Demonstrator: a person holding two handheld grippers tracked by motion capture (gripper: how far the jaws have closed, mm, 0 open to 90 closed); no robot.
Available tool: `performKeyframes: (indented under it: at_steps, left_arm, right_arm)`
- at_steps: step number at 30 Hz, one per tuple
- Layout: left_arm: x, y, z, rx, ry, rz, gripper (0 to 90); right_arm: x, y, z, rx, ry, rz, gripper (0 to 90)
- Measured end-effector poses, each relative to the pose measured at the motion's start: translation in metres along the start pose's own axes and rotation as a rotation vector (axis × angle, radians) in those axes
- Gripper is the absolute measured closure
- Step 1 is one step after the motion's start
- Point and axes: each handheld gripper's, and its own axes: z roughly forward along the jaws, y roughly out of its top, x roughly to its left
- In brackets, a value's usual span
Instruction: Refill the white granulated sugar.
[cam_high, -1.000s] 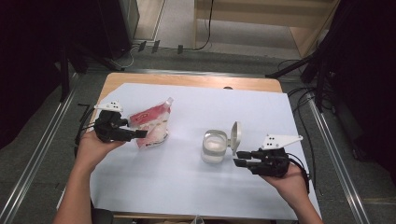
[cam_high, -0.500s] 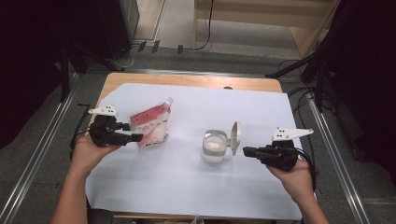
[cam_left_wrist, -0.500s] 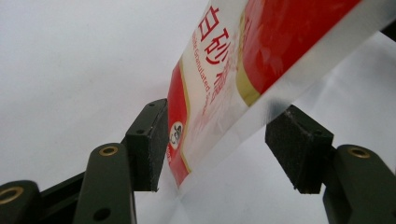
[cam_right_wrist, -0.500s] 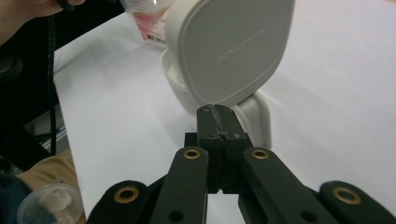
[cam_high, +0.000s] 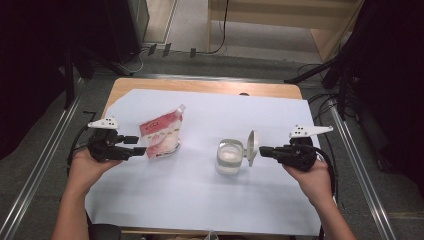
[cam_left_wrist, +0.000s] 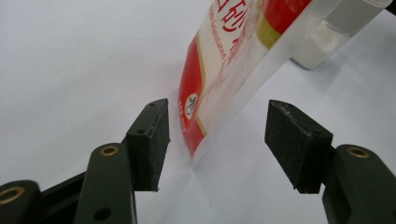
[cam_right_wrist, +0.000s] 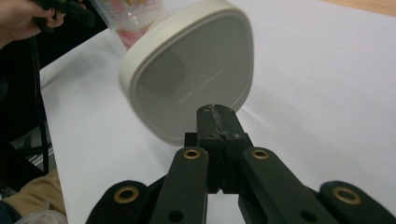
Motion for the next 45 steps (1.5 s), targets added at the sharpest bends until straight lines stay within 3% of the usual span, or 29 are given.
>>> performKeyframes:
  at_steps: [6, 12, 16, 20, 23, 29, 40, 45]
  left_arm:
    - [0.007, -0.005, -0.004, -0.001, -0.009, -0.023, 40.3]
    - [0.016, -0.013, -0.007, 0.03, 0.007, -0.051, 41.4]
    - [0.021, -0.016, -0.013, 0.003, 0.009, -0.066, 41.6]
    - [0.025, -0.018, -0.014, 0.003, 0.056, -0.09, 41.0]
    - [0.029, -0.017, -0.014, -0.02, 0.047, -0.109, 40.8]
    - [0.034, -0.018, -0.009, -0.005, 0.048, -0.137, 40.8]
    - [0.033, -0.013, -0.004, -0.006, 0.068, -0.122, 40.0]
    - [0.032, -0.012, -0.004, -0.008, 0.074, -0.119, 40.1]
  right_arm:
    - [-0.006, 0.008, 0.001, -0.01, -0.006, 0.009, 90.0]
    - [-0.008, 0.01, 0.003, -0.009, -0.003, 0.013, 90.0]
    - [-0.007, 0.011, 0.006, -0.011, 0.001, 0.007, 90.0]
    - [-0.005, 0.011, 0.008, -0.013, 0.008, 0.006, 90.0]
    - [-0.003, 0.011, 0.01, -0.021, 0.012, 0.004, 90.0]
    - [-0.001, 0.012, 0.012, -0.027, 0.007, 0.003, 89.9]
    - [0.003, 0.019, 0.028, -0.046, 0.028, 0.003, 89.8]
    - [0.012, 0.023, 0.038, -0.023, 0.042, -0.022, 89.6]
